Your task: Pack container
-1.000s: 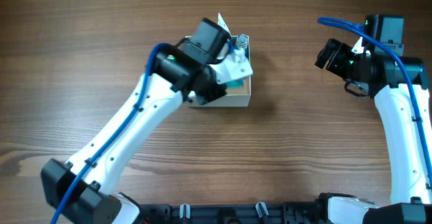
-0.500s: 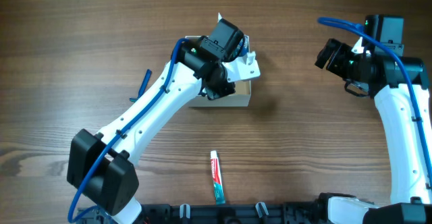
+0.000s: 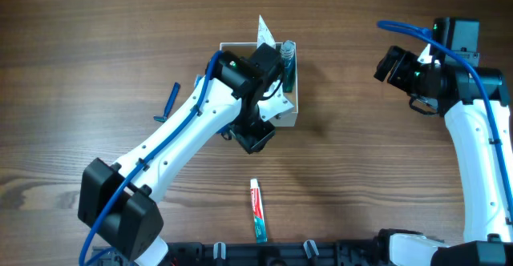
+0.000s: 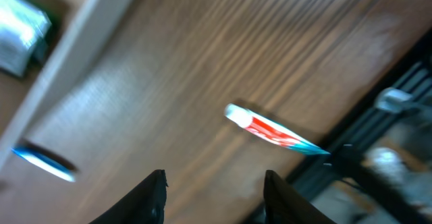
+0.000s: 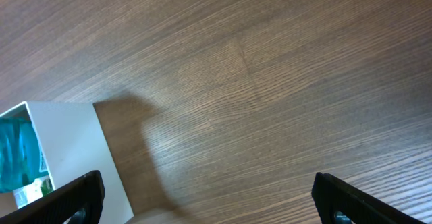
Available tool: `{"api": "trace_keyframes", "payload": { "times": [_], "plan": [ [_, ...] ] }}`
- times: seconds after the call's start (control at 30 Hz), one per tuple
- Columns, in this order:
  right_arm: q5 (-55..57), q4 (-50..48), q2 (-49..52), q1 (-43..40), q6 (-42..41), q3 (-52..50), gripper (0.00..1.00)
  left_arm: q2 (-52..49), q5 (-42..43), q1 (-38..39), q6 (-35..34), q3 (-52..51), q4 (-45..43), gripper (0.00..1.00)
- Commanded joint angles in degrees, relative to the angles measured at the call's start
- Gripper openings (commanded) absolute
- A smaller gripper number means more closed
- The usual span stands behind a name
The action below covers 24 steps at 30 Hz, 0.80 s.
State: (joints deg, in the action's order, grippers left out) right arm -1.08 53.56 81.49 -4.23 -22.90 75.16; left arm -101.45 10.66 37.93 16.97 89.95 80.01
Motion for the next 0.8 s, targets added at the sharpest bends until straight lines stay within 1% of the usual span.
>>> {"api": "trace_keyframes", "payload": {
  "times": [0.0, 0.03, 0.07, 0.13, 0.17, 0.2, 0.23, 0.27, 0.33, 0.37, 0.43, 0.47, 0.53, 0.67, 0.73, 0.77],
  "plan": [
    [-0.3, -0.2, 0.0, -0.1, 0.3, 0.4, 1.00, 2.2, 11.6, 0.5, -11.8, 0.3, 2.3, 0.47],
    [-0.3, -0.2, 0.0, -0.1, 0.2, 0.4, 1.00, 2.6, 12.3, 0.8, -14.8, 0.3, 3.0, 0.54],
    [-0.3, -0.2, 0.0, -0.1, 0.2, 0.4, 1.00, 2.9, 12.2, 1.0, -17.1, 0.3, 3.4, 0.56],
    [-0.3, -0.2, 0.0, -0.1, 0.3, 0.4, 1.00, 3.4, 12.0, 1.8, -21.8, 0.3, 5.1, 0.56],
    [-0.3, -0.2, 0.0, -0.1, 0.3, 0.4, 1.00, 3.7, 11.1, 2.3, -24.0, 0.3, 5.6, 0.53],
    [-0.3, -0.2, 0.0, -0.1, 0.3, 0.4, 1.00, 4.6, 6.9, 3.7, -29.2, 0.3, 5.8, 0.51],
    [-0.3, -0.2, 0.0, -0.1, 0.2, 0.4, 1.00, 5.3, 3.7, 4.7, -32.3, 0.3, 6.0, 0.51],
    [-0.3, -0.2, 0.0, -0.1, 0.2, 0.4, 1.00, 6.4, -1.3, 6.3, -37.5, 0.3, 6.3, 0.52],
    [-0.3, -0.2, 0.0, -0.1, 0.2, 0.4, 1.00, 7.8, -6.7, 8.6, -43.2, 0.3, 6.6, 0.60],
    [-0.3, -0.2, 0.0, -0.1, 0.3, 0.4, 1.00, 9.2, -11.3, 11.2, -48.0, 0.3, 6.6, 0.70],
    [-0.3, -0.2, 0.0, -0.1, 0.3, 0.4, 1.00, 10.1, -15.9, 13.7, -53.4, 0.2, 6.6, 0.84],
    [-0.3, -0.2, 0.0, -0.1, 0.3, 0.4, 1.00, 10.4, -17.9, 14.9, -57.3, -0.2, 6.5, 0.88],
    [-0.3, -0.2, 0.0, -0.1, 0.2, 0.4, 1.00, 10.4, -18.9, 15.7, -62.8, -1.9, 5.6, 0.91],
    [-0.3, -0.2, 0.0, -0.1, 0.3, 0.4, 1.00, 10.4, -18.7, 15.4, -70.4, -9.4, 1.3, 0.91],
    [-0.3, -0.2, 0.0, -0.1, 0.3, 0.4, 1.00, 10.4, -16.6, 14.9, -72.8, -13.6, -2.2, 0.92],
    [-0.3, -0.2, 0.0, -0.1, 0.3, 0.4, 1.00, 10.4, -14.6, 14.6, -73.0, -15.8, -4.4, 0.91]
  ]
}}
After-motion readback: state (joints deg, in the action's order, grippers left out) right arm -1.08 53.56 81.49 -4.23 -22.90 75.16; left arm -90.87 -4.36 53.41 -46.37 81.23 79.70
